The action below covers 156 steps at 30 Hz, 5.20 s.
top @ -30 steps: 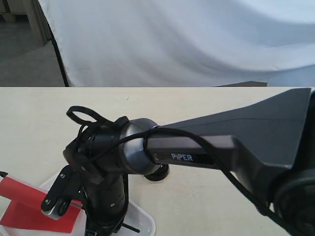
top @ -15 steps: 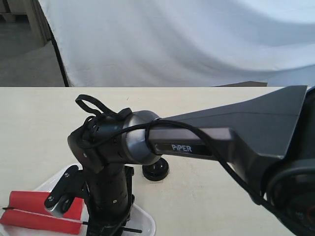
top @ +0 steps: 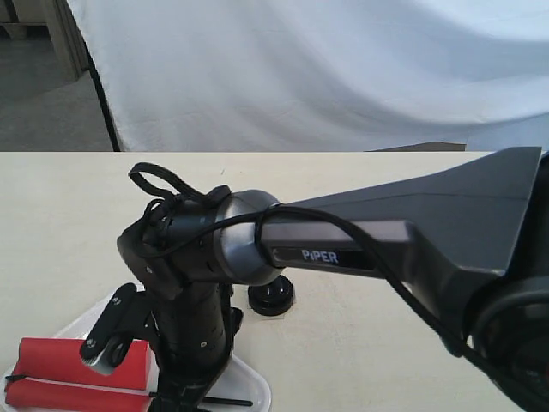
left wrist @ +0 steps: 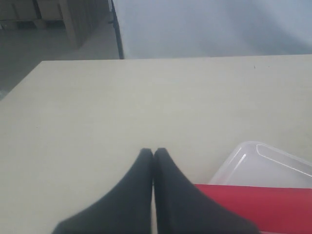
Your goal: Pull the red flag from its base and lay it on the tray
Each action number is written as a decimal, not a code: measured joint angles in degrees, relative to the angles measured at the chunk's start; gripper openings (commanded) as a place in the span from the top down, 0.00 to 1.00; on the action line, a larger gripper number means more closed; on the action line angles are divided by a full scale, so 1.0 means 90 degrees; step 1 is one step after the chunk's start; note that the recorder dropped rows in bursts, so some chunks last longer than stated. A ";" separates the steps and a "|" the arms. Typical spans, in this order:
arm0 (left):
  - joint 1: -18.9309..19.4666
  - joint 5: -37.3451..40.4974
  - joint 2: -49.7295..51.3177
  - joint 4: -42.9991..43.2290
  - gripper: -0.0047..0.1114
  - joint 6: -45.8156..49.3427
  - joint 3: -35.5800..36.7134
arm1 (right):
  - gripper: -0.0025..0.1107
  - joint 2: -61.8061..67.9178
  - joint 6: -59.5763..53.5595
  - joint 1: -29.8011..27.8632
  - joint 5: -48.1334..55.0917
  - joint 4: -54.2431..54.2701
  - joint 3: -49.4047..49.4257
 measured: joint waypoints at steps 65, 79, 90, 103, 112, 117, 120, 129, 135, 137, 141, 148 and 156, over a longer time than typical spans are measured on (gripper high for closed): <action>0.0000 0.0000 0.0000 0.0000 0.96 0.0000 0.0000 | 0.98 -0.8574 0.2911 -0.6883 -0.4656 -0.0628 0.6151; 0.0000 0.0000 0.0000 0.0000 0.96 0.0000 0.0000 | 0.98 -1.2918 0.2911 -0.6883 -0.7068 -0.0667 0.8045; 0.0000 0.0000 0.0000 0.0000 0.96 0.0000 0.0000 | 0.98 -1.3794 0.2936 -0.6528 -0.7350 -0.0689 0.8221; 0.0000 0.0000 0.0000 0.0000 0.96 0.0000 0.0000 | 0.98 -1.3794 0.3212 -0.6512 -0.6431 -0.0524 0.9172; 0.0000 0.0000 0.0000 0.0000 0.96 0.0000 0.0000 | 0.98 -1.3794 0.3432 -0.6512 -0.6419 -0.0466 1.0030; 0.0000 0.0000 0.0000 0.0000 0.96 0.0000 0.0000 | 0.98 -1.3794 0.3586 -0.6512 -0.6013 -0.0207 1.0030; 0.0000 0.0000 0.0000 0.0000 0.96 0.0000 0.0000 | 0.98 -1.3794 0.3610 -0.6512 -0.5591 -0.0040 1.0030; 0.0000 0.0000 0.0000 0.0000 0.96 0.0000 0.0000 | 0.98 -1.3794 0.3503 -0.6512 -0.5297 0.0011 1.0030; 0.0000 0.0000 0.0000 0.0000 0.96 0.0000 0.0000 | 0.98 -1.3794 0.3479 -0.6512 -0.4751 0.0057 1.0030; 0.0000 0.0000 0.0000 0.0000 0.96 0.0000 0.0000 | 0.98 -1.3794 0.3444 -0.6512 -0.4556 0.0057 1.0030; 0.0000 0.0000 0.0000 0.0000 0.96 0.0000 0.0000 | 0.98 -1.3794 0.3433 -0.6512 -0.4495 0.0057 1.0030; 0.0000 0.0000 0.0000 0.0000 0.96 0.0000 0.0000 | 0.98 -1.3794 0.3433 -0.6512 -0.4495 0.0057 1.0030; 0.0000 0.0000 0.0000 0.0000 0.96 0.0000 0.0000 | 0.98 -1.3794 0.3433 -0.6512 -0.4495 0.0057 1.0030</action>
